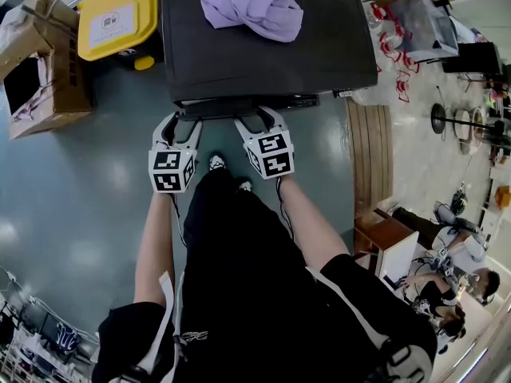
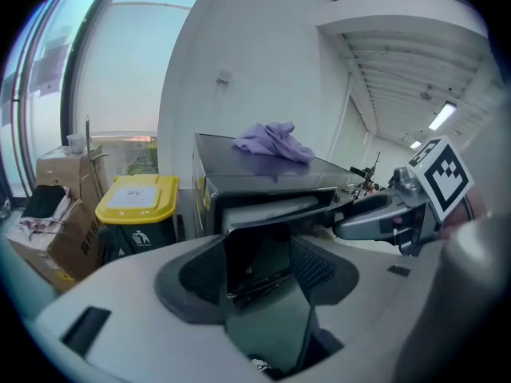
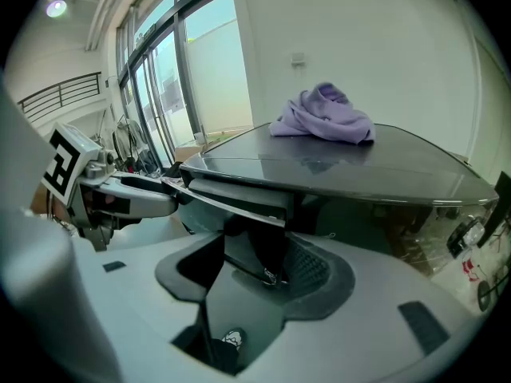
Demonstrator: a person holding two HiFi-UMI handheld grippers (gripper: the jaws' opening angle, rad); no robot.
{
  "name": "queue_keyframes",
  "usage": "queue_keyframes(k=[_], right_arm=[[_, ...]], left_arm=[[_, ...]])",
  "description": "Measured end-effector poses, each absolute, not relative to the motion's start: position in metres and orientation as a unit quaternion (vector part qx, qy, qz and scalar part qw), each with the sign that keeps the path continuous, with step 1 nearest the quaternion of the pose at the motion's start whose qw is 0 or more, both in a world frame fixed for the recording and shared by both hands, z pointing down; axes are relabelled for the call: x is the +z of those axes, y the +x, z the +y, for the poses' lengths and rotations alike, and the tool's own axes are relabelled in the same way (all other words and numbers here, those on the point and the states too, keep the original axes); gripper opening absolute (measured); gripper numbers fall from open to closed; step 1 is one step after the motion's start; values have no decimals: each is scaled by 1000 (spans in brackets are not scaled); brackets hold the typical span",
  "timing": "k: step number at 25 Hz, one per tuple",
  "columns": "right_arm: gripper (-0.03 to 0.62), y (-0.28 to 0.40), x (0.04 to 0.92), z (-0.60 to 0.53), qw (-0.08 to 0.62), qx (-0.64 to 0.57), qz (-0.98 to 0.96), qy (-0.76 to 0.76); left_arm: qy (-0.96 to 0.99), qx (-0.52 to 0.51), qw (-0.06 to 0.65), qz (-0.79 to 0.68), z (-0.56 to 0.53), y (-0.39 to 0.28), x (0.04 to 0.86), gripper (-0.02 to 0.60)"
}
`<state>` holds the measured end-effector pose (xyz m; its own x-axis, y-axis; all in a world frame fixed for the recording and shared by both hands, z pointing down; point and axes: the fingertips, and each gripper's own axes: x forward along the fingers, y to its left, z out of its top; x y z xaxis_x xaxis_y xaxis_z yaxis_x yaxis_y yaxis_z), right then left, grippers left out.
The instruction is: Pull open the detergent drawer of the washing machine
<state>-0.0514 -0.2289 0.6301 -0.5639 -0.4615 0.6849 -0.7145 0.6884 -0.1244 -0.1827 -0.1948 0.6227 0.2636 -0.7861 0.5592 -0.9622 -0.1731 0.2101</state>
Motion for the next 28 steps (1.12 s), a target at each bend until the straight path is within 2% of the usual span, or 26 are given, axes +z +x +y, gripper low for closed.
queue_keyframes(k=[28], right_arm=[[227,-37,631,-198,323,198,-864,331]], left_arm=[[734,167,271,-600,-162,-170,623,236]])
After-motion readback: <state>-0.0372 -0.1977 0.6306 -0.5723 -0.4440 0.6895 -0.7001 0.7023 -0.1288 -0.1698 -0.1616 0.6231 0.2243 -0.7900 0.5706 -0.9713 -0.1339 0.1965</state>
